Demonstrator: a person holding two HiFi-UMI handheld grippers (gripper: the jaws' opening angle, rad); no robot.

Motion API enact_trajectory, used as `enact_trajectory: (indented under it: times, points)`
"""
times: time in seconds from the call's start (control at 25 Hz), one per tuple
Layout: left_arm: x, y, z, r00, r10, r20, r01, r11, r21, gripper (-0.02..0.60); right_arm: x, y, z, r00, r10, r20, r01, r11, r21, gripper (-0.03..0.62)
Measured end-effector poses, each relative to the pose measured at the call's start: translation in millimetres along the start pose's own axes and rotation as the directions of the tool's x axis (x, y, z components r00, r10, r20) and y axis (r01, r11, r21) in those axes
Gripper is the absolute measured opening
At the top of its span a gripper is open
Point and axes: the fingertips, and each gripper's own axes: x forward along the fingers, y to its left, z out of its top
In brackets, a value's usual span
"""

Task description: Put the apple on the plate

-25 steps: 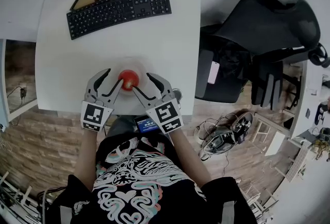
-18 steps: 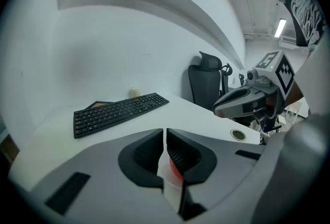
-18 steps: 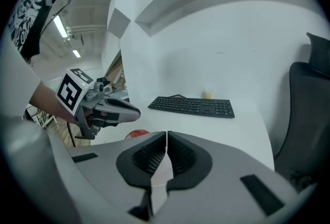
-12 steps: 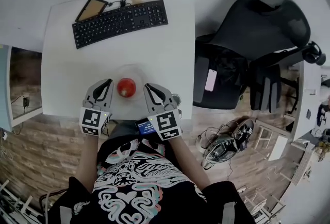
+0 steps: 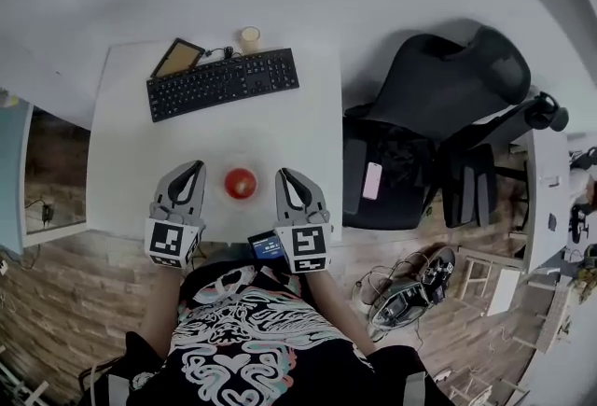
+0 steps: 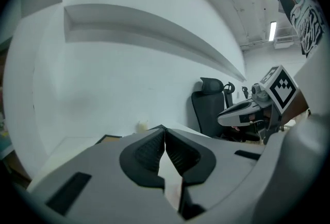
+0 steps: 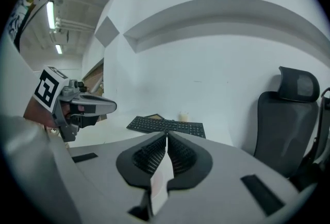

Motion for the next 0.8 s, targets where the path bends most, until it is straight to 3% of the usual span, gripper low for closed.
enact_trajectory:
  times: [0.36, 0.8]
  points:
    - [-15.3, 11.6, 57.5, 0.992, 0.034, 0.125, -0.041, 0.998, 0.056, 0.021, -17.7, 1.3, 46.3, 0.995, -0.040, 0.088, 0.038, 0.999, 0.026, 0.034]
    - [-22.2, 7.9, 54.6, 0.993, 0.040, 0.115, -0.050, 0.995, 0.086, 0.021, -29.5, 10.0, 41.8, 0.994, -0.029, 0.108, 0.024, 0.998, 0.051, 0.034]
